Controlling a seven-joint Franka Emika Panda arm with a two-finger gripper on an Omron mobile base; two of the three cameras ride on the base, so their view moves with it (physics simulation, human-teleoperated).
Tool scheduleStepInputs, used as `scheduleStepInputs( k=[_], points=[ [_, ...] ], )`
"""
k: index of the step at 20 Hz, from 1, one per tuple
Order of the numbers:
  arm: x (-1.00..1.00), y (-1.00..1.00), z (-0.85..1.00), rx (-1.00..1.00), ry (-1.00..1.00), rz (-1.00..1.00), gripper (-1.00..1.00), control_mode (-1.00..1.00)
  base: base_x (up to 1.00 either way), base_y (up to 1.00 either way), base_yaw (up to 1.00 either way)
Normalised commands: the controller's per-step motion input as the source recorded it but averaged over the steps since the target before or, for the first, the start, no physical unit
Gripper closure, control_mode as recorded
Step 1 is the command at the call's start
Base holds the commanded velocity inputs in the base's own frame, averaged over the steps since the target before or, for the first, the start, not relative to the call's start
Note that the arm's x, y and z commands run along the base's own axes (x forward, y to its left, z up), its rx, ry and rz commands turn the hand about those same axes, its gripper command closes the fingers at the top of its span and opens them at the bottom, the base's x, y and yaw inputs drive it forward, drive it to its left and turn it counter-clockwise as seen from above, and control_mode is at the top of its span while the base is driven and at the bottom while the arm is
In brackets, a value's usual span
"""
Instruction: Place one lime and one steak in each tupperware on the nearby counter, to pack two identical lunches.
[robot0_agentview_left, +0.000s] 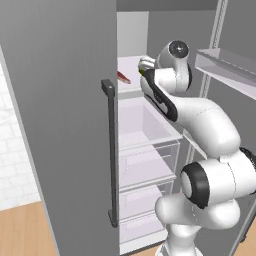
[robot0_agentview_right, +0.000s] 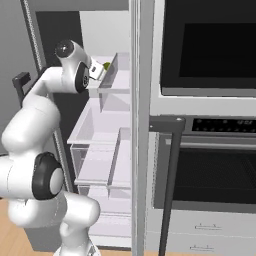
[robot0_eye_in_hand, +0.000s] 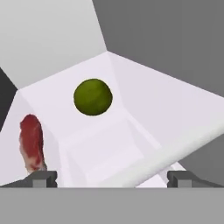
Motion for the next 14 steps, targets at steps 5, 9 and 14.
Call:
scheduleStepInputs(
  k=[5,9,14],
  points=[
    [0.64,0.0,-0.07,0.0,0.02,0.0,-1.0,-1.0,0.0,0.0,0.0],
    [0.66,0.0,-0.04,0.0,0.04,0.0,-1.0,-1.0,0.0,0.0,0.0],
    [0.65,0.0,-0.06,0.0,0.06,0.0,-1.0,-1.0,0.0,0.0,0.0]
  ],
)
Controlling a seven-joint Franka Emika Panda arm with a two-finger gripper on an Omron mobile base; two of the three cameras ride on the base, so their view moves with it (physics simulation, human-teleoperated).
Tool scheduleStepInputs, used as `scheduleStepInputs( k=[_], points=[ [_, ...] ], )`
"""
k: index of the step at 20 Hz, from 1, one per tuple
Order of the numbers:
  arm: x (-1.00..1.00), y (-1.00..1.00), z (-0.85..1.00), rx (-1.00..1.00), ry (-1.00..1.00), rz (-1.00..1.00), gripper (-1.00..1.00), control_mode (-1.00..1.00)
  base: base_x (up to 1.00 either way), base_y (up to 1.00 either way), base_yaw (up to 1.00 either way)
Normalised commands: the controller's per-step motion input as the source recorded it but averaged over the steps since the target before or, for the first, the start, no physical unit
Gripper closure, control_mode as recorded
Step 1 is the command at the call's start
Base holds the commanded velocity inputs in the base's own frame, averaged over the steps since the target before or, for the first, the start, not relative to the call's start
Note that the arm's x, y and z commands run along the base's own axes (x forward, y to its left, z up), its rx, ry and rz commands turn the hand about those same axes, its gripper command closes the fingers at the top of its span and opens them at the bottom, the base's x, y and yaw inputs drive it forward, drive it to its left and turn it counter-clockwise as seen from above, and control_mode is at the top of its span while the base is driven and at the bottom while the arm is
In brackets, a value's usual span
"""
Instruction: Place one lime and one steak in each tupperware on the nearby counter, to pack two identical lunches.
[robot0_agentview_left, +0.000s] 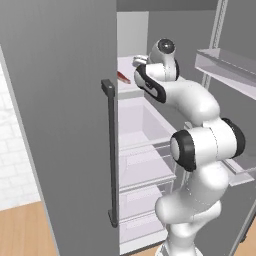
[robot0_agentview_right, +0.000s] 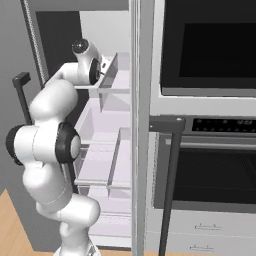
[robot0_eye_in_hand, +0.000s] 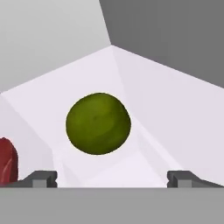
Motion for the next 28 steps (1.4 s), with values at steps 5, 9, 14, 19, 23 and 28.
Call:
scheduleStepInputs(
  k=[5,9,14,19,23,28],
  points=[
    [0.57,0.0,-0.13,0.0,0.05,0.0,-1.0,-1.0,0.0,0.0,0.0],
    [0.48,0.0,-0.17,0.0,0.02,0.0,-1.0,-1.0,0.0,0.0,0.0],
    [0.23,0.0,-0.37,0.0,0.0,0.0,1.0,-1.0,0.0,0.0,0.0],
    [0.11,0.0,-0.38,-0.01,0.0,0.0,1.0,-1.0,0.0,0.0,0.0],
    [-0.24,0.0,-0.14,-0.01,-0.09,0.0,1.0,-1.0,0.0,0.0,0.0],
    [-0.94,0.0,0.07,0.0,-0.04,0.0,1.0,-1.0,0.0,0.0,0.0]
  ],
)
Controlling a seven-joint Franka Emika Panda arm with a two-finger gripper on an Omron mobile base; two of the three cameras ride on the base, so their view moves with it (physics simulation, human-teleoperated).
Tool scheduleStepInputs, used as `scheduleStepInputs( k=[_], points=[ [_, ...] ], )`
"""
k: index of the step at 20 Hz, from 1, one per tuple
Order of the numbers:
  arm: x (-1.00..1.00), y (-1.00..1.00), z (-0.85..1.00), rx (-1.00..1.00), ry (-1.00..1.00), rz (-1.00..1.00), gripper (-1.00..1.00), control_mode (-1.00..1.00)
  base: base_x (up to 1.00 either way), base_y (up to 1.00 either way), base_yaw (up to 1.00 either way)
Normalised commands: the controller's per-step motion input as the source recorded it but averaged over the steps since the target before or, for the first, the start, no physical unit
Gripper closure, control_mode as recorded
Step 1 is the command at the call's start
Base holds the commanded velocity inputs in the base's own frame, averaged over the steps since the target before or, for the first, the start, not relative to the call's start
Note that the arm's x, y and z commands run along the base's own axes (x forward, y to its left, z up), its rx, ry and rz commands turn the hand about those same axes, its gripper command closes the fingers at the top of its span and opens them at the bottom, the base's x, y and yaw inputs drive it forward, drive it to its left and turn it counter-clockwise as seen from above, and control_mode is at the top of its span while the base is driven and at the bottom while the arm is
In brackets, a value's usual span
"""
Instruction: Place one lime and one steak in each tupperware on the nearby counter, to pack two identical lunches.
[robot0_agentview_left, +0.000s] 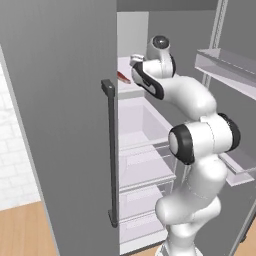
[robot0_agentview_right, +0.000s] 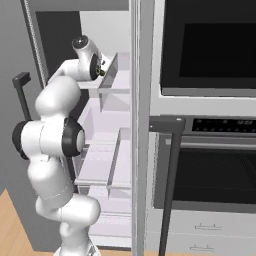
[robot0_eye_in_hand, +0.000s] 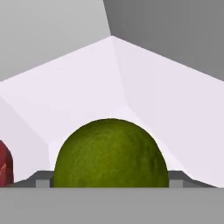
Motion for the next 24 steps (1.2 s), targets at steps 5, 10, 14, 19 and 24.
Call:
scheduleStepInputs(
  k=[5,10,14,19,24],
  points=[
    [-1.0,-0.17,0.19,0.0,0.05,0.0,1.0,-1.0,0.0,0.0,0.0],
    [-1.0,-0.3,0.12,0.0,0.02,0.0,1.0,-1.0,0.0,0.0,0.0],
    [-1.0,-0.06,0.0,0.0,0.01,0.0,1.0,-1.0,0.0,0.0,0.0],
    [-1.0,0.0,0.0,0.0,0.06,0.01,1.0,-1.0,0.0,0.0,0.0],
    [-1.0,0.0,-0.15,-0.02,0.07,0.05,1.0,-1.0,0.0,0.0,0.0]
  ],
)
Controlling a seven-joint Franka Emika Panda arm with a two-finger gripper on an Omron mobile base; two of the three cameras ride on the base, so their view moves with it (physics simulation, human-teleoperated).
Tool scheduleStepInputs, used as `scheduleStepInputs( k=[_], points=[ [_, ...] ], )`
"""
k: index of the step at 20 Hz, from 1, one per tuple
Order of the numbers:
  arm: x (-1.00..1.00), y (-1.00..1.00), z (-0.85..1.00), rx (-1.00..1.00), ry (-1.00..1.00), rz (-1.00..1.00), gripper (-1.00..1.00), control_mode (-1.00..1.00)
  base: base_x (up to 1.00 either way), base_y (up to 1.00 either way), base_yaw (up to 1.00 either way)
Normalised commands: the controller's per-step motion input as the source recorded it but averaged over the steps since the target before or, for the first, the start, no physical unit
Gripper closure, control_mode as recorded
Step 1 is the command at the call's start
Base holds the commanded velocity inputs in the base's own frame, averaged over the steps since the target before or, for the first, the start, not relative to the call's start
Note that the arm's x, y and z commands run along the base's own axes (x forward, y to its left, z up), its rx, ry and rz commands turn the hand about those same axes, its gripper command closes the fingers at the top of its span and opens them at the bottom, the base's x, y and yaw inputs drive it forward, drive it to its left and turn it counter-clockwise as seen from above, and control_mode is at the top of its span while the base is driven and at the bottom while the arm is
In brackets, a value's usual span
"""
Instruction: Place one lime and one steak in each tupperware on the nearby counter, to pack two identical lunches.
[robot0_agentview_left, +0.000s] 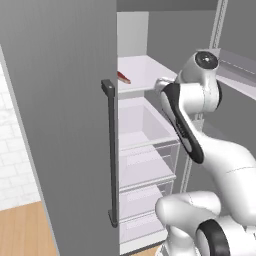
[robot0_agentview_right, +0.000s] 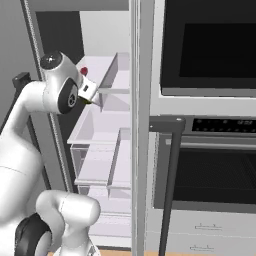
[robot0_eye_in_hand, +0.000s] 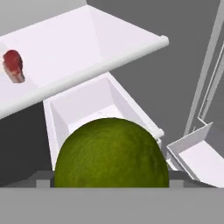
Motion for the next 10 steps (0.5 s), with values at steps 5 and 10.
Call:
scheduleStepInputs(
  k=[5,10],
  points=[
    [-1.0,0.0,-0.38,-0.05,0.06,0.17,1.0,-1.0,0.0,0.0,0.0],
    [-0.6,0.0,-0.28,-0.02,0.0,0.16,1.0,1.0,-0.4,0.0,0.11]
  ],
)
